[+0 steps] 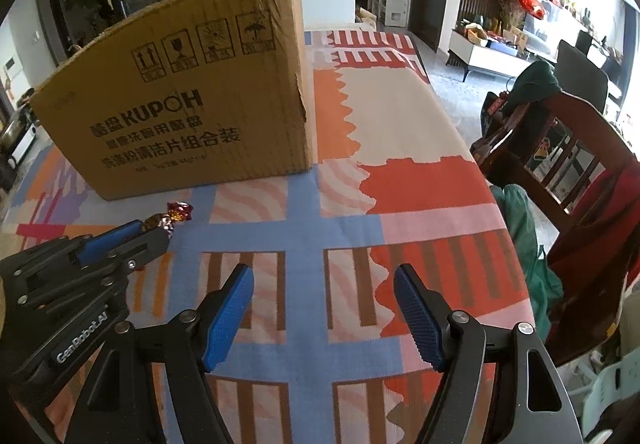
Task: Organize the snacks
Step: 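Carry the gold-wrapped candy over the box with the left tool and release it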
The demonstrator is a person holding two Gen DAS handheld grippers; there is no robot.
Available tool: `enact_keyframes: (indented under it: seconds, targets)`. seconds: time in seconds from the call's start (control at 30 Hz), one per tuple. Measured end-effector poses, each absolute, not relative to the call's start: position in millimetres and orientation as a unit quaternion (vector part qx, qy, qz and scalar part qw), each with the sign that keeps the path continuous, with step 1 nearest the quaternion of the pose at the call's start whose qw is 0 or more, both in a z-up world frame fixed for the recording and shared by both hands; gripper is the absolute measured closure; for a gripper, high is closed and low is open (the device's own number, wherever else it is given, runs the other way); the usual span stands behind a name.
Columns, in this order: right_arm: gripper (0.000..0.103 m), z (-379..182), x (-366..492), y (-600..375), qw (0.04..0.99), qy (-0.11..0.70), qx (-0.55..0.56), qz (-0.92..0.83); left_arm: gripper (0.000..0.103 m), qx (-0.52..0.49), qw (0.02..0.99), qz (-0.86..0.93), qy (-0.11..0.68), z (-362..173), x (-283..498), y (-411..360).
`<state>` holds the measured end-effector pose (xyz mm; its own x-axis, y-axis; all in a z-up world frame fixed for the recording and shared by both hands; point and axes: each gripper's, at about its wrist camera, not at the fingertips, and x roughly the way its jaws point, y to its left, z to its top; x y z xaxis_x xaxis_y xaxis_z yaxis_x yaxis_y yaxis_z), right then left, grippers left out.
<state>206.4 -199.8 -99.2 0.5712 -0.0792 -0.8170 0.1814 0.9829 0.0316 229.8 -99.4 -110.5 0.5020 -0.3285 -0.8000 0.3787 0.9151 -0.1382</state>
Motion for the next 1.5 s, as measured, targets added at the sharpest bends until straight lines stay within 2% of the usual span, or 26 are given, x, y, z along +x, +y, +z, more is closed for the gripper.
enact_keyframes:
  seconds: [0.73,1.5]
  targets:
    - [0.030,-13,205,-184,0.923,0.381,0.032,-0.054,0.083,0.011,0.909,-0.203,0.364,-13,202,-63]
    - [0.030,50,267,-180,0.935,0.355,-0.001,-0.022,0.083,0.045,0.929,-0.177,0.322,49,263,-64]
